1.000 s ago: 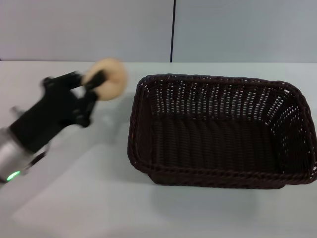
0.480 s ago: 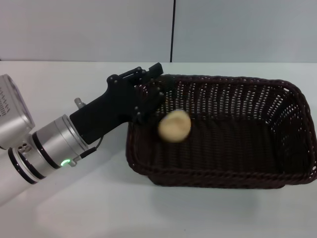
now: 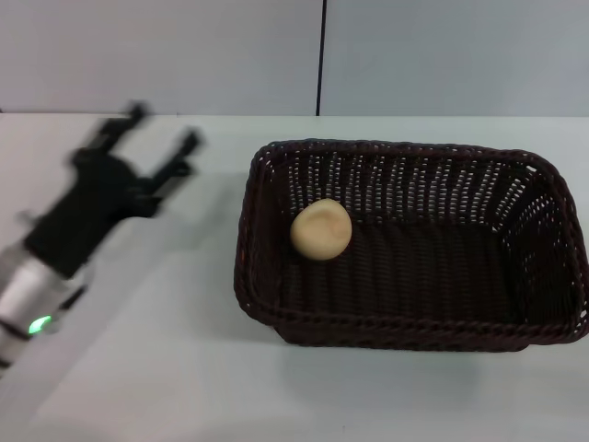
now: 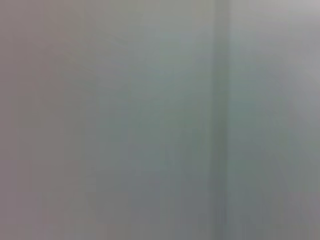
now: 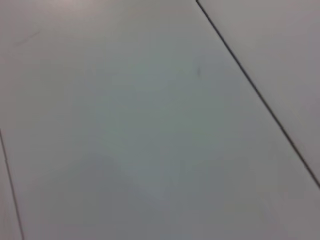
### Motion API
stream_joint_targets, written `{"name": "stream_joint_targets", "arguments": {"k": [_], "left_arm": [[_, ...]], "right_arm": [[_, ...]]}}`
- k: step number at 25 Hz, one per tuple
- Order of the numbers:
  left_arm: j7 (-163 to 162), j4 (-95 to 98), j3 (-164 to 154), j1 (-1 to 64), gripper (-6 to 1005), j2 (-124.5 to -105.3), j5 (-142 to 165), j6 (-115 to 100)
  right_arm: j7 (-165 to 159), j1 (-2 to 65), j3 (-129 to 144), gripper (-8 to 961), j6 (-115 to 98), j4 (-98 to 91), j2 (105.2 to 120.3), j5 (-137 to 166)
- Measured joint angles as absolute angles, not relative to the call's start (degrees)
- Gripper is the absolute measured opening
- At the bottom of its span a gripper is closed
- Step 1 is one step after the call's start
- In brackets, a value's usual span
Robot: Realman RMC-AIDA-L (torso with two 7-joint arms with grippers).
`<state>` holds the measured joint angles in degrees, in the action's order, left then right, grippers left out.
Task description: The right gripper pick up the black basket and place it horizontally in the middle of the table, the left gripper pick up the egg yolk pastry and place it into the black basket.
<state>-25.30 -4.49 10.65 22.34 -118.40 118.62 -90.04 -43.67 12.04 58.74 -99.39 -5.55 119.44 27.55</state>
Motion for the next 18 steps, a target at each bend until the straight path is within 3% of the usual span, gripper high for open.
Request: {"name": "stream_joint_targets", "arguments": {"k": [1, 6, 18], "left_arm": [[-24.4, -4.5, 13.7, 20.6, 660, -118.40, 118.6, -90.0], [-23.0, -4.3, 23.4, 14.8, 818, -118.36, 118.6, -89.3], [-17.0, -4.9, 29.3, 9.5, 818, -118.55, 118.6, -88.6]], "right_arm": [[-43.1, 12.1, 58.1, 773, -99.4, -5.3, 119.46, 27.5], [-41.0, 12.6, 53.5, 773, -99.2, -2.4, 119.54, 27.5], [-36.0, 13.5, 46.3, 773, -96.9, 2.5, 119.44, 27.5]]}}
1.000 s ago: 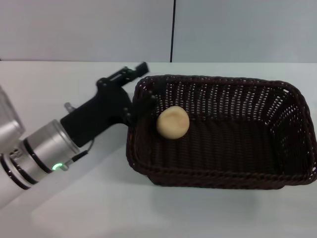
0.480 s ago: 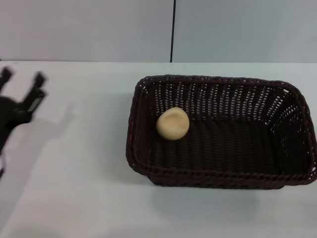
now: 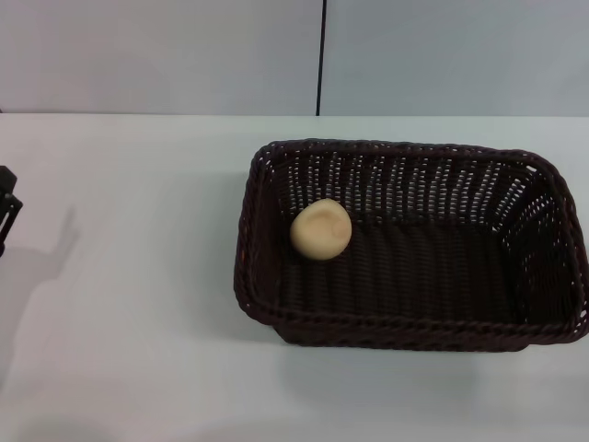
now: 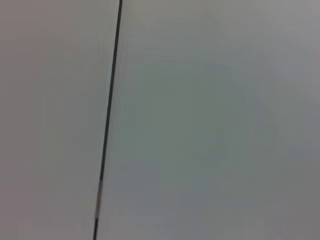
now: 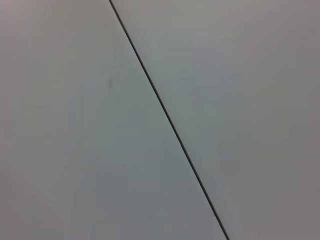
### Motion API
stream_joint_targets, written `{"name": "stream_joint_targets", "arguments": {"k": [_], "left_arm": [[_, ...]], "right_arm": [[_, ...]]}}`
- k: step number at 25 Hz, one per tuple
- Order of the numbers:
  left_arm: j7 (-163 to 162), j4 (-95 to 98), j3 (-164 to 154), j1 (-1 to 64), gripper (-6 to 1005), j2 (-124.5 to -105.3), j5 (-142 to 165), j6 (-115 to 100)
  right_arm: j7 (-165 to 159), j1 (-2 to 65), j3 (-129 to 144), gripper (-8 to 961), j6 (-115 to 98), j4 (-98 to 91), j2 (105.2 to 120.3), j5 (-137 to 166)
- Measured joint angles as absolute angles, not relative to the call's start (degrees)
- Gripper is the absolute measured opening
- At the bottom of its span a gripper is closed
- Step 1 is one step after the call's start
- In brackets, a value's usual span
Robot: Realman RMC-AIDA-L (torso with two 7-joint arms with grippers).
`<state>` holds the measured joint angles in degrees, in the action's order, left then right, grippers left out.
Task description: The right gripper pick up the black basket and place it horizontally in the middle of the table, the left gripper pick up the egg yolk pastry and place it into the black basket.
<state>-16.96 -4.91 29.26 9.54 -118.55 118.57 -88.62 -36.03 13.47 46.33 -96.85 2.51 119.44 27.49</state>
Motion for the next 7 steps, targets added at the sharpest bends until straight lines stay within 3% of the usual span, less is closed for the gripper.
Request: {"name": "stream_joint_targets", "arguments": {"k": [7], "left_arm": [[-13.2, -5.9, 29.3, 8.6, 818, -118.62, 118.6, -89.2]], "right_arm": [[-33.8, 13.7, 46.3, 773, -96.3, 2.6, 119.44, 27.5]]}}
